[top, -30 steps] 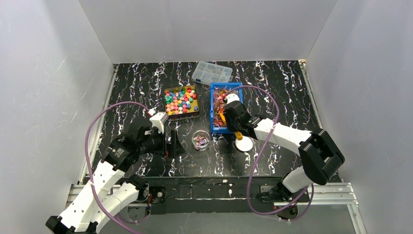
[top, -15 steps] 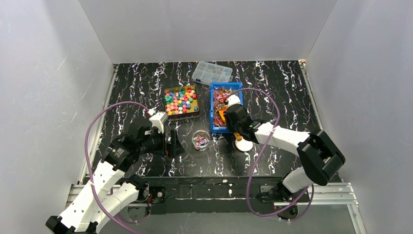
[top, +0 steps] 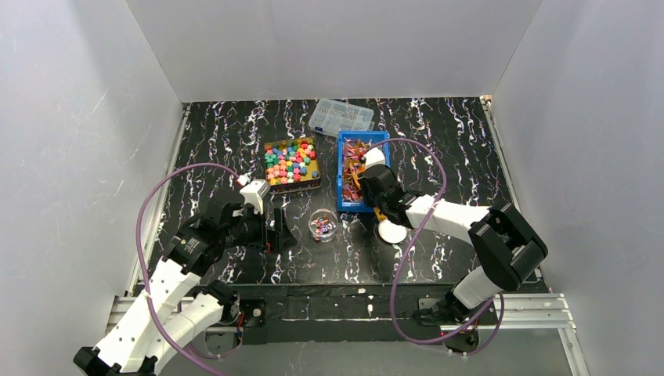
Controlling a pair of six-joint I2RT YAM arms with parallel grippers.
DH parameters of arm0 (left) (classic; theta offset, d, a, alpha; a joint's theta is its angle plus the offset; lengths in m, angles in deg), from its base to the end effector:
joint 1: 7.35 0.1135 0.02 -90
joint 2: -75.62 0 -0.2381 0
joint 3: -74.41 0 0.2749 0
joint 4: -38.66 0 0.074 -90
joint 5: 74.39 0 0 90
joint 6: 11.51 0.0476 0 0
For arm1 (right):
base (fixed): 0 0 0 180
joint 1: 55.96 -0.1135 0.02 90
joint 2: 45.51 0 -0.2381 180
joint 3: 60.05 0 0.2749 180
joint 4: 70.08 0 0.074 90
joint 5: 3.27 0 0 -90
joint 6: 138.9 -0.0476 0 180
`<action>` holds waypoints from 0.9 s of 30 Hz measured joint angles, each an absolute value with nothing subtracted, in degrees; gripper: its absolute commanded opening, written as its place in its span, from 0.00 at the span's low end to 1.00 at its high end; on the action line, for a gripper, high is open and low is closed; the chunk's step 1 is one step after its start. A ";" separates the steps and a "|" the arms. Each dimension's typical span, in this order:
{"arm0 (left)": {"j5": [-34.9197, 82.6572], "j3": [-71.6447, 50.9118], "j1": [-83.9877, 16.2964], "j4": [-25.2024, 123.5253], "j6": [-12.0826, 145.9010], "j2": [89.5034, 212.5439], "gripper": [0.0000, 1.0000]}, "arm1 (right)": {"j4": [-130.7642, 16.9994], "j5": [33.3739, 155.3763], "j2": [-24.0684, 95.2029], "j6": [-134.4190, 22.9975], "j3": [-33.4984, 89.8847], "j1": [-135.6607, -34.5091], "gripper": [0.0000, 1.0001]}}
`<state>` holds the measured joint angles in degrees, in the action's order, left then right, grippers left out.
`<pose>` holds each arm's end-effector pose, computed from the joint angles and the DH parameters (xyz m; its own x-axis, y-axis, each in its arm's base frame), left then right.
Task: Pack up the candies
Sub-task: Scoop the fake candies from the storage box.
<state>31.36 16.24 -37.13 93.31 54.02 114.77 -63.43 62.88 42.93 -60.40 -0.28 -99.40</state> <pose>0.1608 -0.1069 0.2836 -0.7375 -0.0373 -0.6743 0.3999 0.7804 -0.4806 0.2678 0.2271 0.1517 -0.4890 -0.2119 -0.8462 -0.2978 0.9523 -0.0664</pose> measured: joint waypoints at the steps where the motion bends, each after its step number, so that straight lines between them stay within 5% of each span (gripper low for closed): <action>1: 31.31 16.24 -37.13 93.33 54.02 114.77 0.98 | -64.35 62.92 42.93 -60.21 -0.63 -99.29 0.01; 27: 31.22 16.24 -37.13 93.33 54.00 114.51 0.98 | -58.76 64.82 25.47 -58.02 -5.49 -99.20 0.01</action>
<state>31.22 16.24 -37.13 93.33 54.00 114.51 -58.76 64.82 25.47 -58.02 -5.49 -99.20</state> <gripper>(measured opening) 0.983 0.363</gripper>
